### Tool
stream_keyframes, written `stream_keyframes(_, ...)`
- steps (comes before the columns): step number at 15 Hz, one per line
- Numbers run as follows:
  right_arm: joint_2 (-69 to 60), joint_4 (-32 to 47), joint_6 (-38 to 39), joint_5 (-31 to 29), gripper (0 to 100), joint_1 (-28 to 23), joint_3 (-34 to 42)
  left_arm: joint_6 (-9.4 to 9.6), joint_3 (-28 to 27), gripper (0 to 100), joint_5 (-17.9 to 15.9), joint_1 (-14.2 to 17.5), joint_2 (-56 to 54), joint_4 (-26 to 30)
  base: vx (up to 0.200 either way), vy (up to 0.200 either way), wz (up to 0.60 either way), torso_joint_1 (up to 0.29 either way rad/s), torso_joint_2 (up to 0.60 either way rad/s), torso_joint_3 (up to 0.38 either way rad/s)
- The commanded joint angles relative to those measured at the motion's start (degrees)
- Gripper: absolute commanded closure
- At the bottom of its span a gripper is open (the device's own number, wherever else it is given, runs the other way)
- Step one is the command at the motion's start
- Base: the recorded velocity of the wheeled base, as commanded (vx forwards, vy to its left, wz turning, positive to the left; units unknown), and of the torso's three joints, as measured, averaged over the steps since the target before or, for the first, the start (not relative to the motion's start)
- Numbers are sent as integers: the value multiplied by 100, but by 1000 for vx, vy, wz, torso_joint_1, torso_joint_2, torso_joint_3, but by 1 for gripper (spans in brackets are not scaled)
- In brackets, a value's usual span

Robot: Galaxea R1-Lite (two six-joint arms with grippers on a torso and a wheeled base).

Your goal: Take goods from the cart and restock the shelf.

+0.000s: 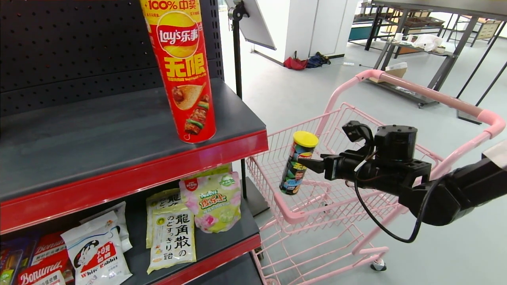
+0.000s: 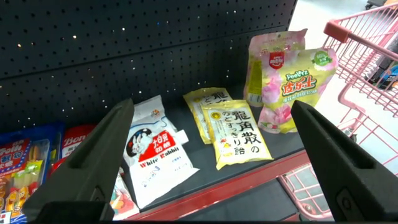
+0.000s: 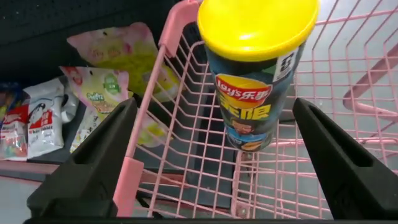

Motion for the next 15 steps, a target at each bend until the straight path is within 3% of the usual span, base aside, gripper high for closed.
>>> stream_keyframes(1, 257, 4, -82, -5, 0, 43, -90, -2, 0, 0, 1, 1, -2, 1, 0, 0, 0, 0, 0, 0)
stream_keyframes(15, 1338, 4, -91, -251, 0, 60, -1039, -2, 0, 0, 1, 1, -2, 1, 0, 0, 0, 0, 0, 0)
